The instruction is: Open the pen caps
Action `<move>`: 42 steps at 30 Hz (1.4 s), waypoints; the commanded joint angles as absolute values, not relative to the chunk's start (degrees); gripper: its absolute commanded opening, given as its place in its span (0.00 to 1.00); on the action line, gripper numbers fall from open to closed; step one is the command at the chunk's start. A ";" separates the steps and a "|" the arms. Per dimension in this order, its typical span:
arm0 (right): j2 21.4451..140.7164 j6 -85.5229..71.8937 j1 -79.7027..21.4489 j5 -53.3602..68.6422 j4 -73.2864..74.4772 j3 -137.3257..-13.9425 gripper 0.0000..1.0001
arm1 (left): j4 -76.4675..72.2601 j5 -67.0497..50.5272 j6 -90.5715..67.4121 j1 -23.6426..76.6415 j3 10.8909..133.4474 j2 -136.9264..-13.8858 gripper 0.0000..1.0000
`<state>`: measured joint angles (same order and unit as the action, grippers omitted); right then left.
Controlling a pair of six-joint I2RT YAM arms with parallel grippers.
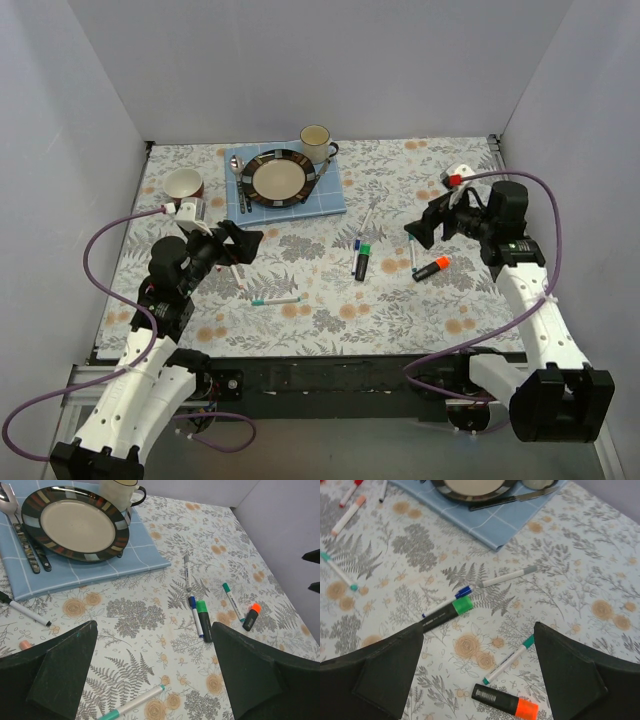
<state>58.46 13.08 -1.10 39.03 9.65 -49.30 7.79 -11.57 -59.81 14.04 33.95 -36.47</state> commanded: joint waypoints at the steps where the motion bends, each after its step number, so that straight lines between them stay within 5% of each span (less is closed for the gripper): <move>1: 65.27 36.18 -5.18 46.41 19.58 -52.90 0.98 | 7.56 -15.11 -59.06 13.97 34.63 -36.82 0.98; 12: 92.79 16.55 -17.91 14.62 19.51 -67.22 0.93 | 7.91 -14.06 -57.22 13.97 34.01 -37.00 0.98; 19: 114.49 -1.82 -18.81 12.48 27.07 -88.56 0.90 | 7.73 -14.94 -57.13 13.97 34.01 -37.44 0.98; 26: 121.11 -6.86 -25.21 -7.44 26.02 -93.26 0.93 | 7.56 -15.12 -57.04 13.97 34.01 -37.62 0.98; 42: 123.13 -6.77 -25.93 -8.97 23.91 -89.47 0.50 | 7.38 -16.17 -57.04 13.89 33.93 -37.53 0.98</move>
<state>121.71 -6.39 -26.57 -7.38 23.83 -89.82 7.70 -15.11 -57.84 14.04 33.91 -37.93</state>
